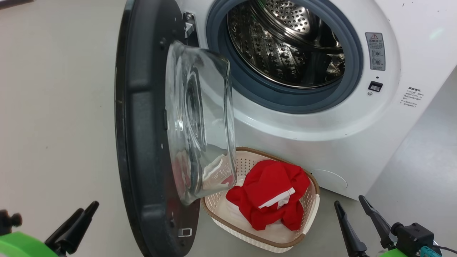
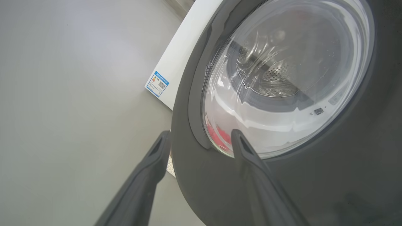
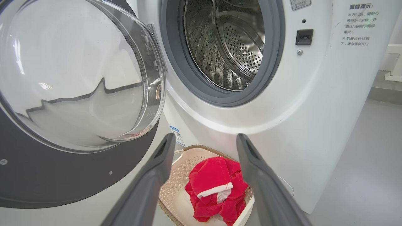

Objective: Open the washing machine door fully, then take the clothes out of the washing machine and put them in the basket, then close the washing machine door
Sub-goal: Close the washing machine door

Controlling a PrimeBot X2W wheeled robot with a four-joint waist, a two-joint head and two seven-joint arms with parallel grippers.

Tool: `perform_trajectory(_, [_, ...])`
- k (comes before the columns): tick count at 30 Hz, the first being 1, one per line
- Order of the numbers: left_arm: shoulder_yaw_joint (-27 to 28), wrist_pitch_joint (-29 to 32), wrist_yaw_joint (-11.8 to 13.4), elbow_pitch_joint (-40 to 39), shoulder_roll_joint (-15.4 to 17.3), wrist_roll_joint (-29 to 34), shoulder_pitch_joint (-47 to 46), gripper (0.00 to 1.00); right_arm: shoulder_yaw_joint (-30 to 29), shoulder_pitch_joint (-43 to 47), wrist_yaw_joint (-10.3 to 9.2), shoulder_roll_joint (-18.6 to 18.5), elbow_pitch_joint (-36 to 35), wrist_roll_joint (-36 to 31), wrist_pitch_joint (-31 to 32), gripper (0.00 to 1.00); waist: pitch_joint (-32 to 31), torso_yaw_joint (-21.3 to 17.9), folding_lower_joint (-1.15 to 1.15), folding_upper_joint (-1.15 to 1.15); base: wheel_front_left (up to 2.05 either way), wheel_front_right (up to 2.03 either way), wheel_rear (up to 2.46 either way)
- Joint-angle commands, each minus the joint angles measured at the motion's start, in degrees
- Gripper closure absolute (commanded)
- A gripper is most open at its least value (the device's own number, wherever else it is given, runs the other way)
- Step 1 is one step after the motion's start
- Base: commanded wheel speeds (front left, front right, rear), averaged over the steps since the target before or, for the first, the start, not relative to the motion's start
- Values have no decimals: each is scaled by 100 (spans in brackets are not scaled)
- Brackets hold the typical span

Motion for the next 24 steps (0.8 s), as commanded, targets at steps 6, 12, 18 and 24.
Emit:
perform_trajectory(6, [202,-719,-33,82,93,-108,71,0,129,-231,37,-138,-104,21,-37,0,19,2,0,0,0,0,0])
perform_trajectory(12, [-60,-1478,-33,348,-3,94,172,0,82,-231,37,-176,-113,27,-37,0,50,-15,0,0,0,0,0])
perform_trajectory(18, [-316,-2069,-33,716,-78,535,123,0,-37,-161,37,-167,-151,15,-37,0,38,-34,0,0,0,0,0])
perform_trajectory(24, [96,-2174,-33,963,-399,1315,112,0,-172,-52,37,-120,-219,-7,-37,0,-21,-48,0,0,0,0,0])
